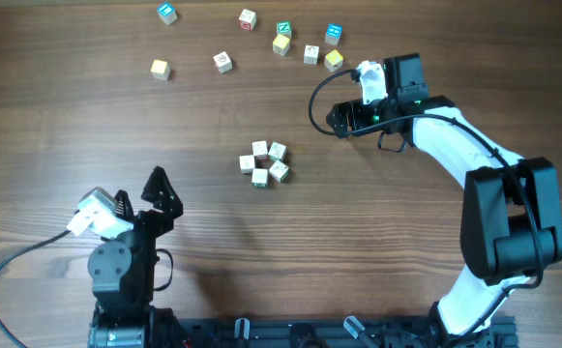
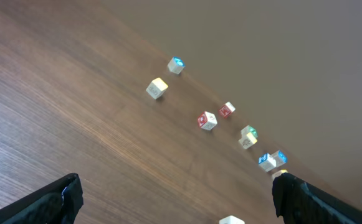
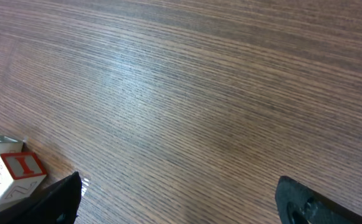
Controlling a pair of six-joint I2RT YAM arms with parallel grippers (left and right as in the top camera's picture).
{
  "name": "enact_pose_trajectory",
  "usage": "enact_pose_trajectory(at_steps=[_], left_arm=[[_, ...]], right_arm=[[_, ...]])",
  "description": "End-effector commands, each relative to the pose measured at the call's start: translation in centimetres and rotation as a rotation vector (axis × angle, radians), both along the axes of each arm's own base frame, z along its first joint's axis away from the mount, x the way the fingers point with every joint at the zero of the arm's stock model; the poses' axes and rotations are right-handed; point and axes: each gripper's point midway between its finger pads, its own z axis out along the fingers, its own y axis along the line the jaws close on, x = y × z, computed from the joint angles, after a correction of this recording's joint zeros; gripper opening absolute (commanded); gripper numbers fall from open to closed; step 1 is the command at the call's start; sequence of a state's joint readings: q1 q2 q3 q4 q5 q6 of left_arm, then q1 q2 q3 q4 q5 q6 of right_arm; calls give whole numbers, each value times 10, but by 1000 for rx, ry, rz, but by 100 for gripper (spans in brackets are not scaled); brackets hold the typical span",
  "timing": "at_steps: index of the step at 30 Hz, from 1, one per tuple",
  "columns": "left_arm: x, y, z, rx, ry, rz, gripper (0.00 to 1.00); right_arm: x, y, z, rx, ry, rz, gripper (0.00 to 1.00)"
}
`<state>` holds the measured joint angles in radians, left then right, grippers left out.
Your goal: Form a circle
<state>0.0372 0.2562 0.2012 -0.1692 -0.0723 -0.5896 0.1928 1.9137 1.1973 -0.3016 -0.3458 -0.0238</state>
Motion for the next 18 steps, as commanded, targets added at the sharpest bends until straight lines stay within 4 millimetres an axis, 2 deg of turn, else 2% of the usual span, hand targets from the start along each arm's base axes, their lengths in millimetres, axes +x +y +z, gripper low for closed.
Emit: enact_pose_trajectory(at_steps=[1, 6, 13, 16, 18], left_arm=[[-3, -1, 20, -26, -133, -4, 100], [-13, -1, 52, -19, -274, -6, 100], [-18, -3, 64, -17, -337, -15, 100], [-21, -3, 85, -12, -425, -16, 100], [-21, -4, 89, -11, -457, -21, 100]], right_arm=[[1, 0, 7, -3, -17, -7, 100], [1, 0, 7, -3, -17, -7, 100], [1, -1, 7, -3, -16, -7, 100], [1, -1, 7, -3, -17, -7, 100], [1, -1, 7, -3, -17, -7, 100]])
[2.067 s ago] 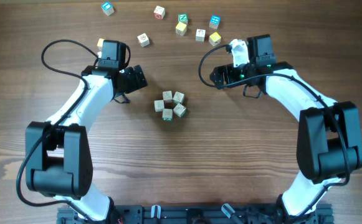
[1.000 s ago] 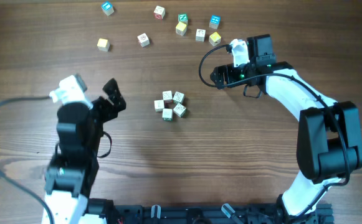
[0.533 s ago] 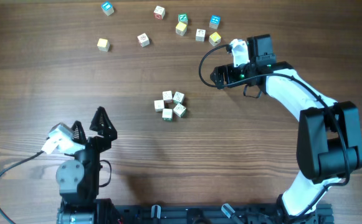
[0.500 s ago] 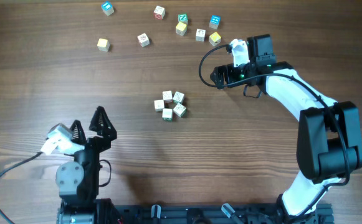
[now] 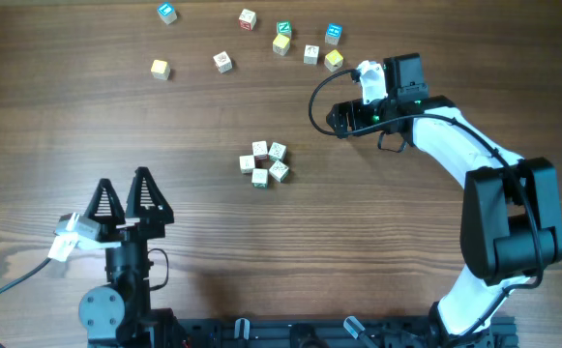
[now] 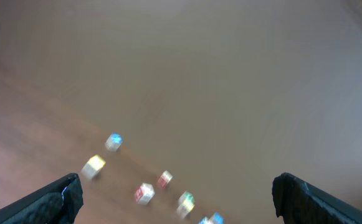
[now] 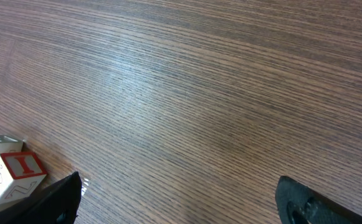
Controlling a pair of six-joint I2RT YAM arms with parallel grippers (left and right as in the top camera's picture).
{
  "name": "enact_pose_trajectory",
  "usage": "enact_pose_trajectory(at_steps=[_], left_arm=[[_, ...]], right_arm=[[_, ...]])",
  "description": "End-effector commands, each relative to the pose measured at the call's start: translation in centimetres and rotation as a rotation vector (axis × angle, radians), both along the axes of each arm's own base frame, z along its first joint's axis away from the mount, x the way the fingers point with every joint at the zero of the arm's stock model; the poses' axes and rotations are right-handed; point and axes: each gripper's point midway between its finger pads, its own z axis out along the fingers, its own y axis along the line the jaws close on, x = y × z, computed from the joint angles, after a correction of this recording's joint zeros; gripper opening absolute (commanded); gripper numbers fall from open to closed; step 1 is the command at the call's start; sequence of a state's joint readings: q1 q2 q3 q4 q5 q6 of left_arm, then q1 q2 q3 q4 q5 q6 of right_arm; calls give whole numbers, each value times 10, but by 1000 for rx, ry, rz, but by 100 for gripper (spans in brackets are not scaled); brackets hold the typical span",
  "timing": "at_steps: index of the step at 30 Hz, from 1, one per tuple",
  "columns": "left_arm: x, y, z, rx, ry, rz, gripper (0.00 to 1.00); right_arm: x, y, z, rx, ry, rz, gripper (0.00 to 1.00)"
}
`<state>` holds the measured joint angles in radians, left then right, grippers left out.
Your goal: Form a circle
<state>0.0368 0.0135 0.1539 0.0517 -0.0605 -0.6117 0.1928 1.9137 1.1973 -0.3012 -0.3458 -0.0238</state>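
Four small letter cubes [image 5: 264,162] sit bunched together mid-table. Several more cubes lie scattered along the far edge, among them a blue one [image 5: 167,13], a yellow one [image 5: 160,69] and a white one [image 5: 222,61]. My right gripper [image 5: 337,118] is open and empty, right of the bunch and just below a yellow cube [image 5: 333,60]. In the right wrist view the gripper [image 7: 177,186] spans bare wood, with a red-lettered cube [image 7: 9,173] at the lower left. My left gripper [image 5: 123,196] is open and empty near the front left. Its blurred view [image 6: 177,190] shows the far cubes.
The wooden table [image 5: 435,222] carries nothing but the cubes. The far cubes include a green one [image 5: 283,29], a red one [image 5: 248,18] and a blue one [image 5: 333,34]. The right arm's white link [image 5: 455,145] reaches across the right side.
My left gripper has moved left and a little nearer, and now points straight away rather than angled right. Its camera looks higher and is blurred. The right arm and the cubes have not moved.
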Motion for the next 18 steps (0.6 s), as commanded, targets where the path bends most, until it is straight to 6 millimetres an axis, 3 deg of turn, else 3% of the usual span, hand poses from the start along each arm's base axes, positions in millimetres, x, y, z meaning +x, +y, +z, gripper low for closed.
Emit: enact_pose_trajectory(at_steps=[1, 4, 7, 11, 13, 18], left_arm=[[0, -2, 3, 0, -57, -13, 100], [5, -2, -12, -18, -90, -22, 100], [11, -2, -35, -45, -6, -28, 100], [14, 3, -101, -46, 264, 8, 100], [15, -2, -100, 94, 271, -11, 100], [15, -2, -99, 105, 270, -12, 100]], right_arm=[[0, 0, 7, -3, -16, -7, 100], [0, 0, 7, -3, -16, -7, 100], [0, 0, 7, -3, -16, -7, 100], [0, 0, 7, -3, -16, -7, 100], [0, 0, 7, -3, -16, -7, 100], [0, 0, 7, -3, -16, -7, 100]])
